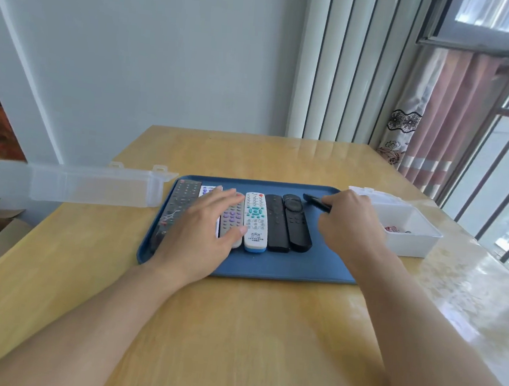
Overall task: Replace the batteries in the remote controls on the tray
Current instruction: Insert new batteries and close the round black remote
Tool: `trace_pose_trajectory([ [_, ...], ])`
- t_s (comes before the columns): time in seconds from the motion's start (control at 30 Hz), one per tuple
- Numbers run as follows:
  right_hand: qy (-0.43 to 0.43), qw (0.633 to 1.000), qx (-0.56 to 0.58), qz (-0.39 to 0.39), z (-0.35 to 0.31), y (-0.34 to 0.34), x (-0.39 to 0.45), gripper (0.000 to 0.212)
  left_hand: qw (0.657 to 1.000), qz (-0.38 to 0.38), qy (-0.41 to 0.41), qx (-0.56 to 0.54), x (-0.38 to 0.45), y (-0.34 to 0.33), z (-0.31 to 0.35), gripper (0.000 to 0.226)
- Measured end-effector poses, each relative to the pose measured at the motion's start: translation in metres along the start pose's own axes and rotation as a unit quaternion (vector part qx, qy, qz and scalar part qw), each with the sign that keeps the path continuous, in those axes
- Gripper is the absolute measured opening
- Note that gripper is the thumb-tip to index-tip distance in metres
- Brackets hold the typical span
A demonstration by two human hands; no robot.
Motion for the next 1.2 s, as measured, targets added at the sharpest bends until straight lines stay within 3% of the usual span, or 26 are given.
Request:
trace_pose_trajectory([
  [0.1, 0.002, 0.997, -0.056, -0.048, -0.003, -0.010, -0.002, 0.020, 1.000, -0.001, 0.006, -0.010, 0.000, -0.001, 0.000, 0.047],
  [0.23, 0.015, 0.990, -0.089, -0.104, -0.004, -0.027, -0.004, 0.042, 0.999, -0.005, 0.000, -0.033, 0.001, -0.004, -0.001, 0.040],
  [0.37, 0.023, 0.980, -0.126, -0.153, -0.003, -0.041, -0.004, 0.026, 0.999, -0.003, -0.001, -0.036, 0.002, -0.005, -0.003, 0.038],
  [0.47, 0.017, 0.978, -0.126, -0.167, 0.000, -0.044, -0.004, 0.042, 0.999, 0.000, -0.011, -0.038, 0.001, -0.007, -0.003, 0.037],
  [0.6, 0.027, 0.984, -0.120, -0.131, -0.007, -0.029, -0.006, 0.050, 0.998, 0.031, -0.032, -0.046, -0.001, -0.003, 0.004, 0.040],
  [0.73, 0.049, 0.995, -0.088, -0.021, -0.024, -0.001, -0.014, 0.064, 0.990, 0.123, -0.058, -0.046, -0.009, 0.024, 0.018, 0.047],
  [0.83, 0.125, 0.991, -0.032, 0.030, -0.053, -0.005, -0.021, 0.066, 0.980, 0.185, -0.068, 0.018, -0.012, 0.061, 0.017, 0.051],
  [0.93, 0.236, 0.971, -0.005, 0.050, -0.097, -0.019, -0.031, 0.053, 0.973, 0.196, -0.007, 0.124, -0.012, 0.107, -0.010, 0.055],
  [1.07, 0.282, 0.956, 0.073, -0.041, -0.153, -0.046, -0.032, 0.037, 0.951, 0.107, 0.154, 0.245, -0.023, 0.143, -0.083, 0.063],
  [1.13, 0.277, 0.952, 0.104, -0.076, -0.180, -0.058, -0.025, 0.032, 0.949, 0.077, 0.175, 0.251, -0.032, 0.148, -0.106, 0.049],
  [1.2, 0.272, 0.947, 0.144, -0.095, -0.203, -0.064, -0.017, 0.029, 0.972, 0.079, 0.144, 0.169, -0.036, 0.146, -0.118, 0.023],
])
Point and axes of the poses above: each hand's wrist, its own x-axis towards the middle knuckle, its own y-axis out of the back of the hand, z = x × y, the point moved 10 cm from there along x, towards the middle knuckle, and after that the axes turned 9 degrees about -z, right-handed, at the moved point
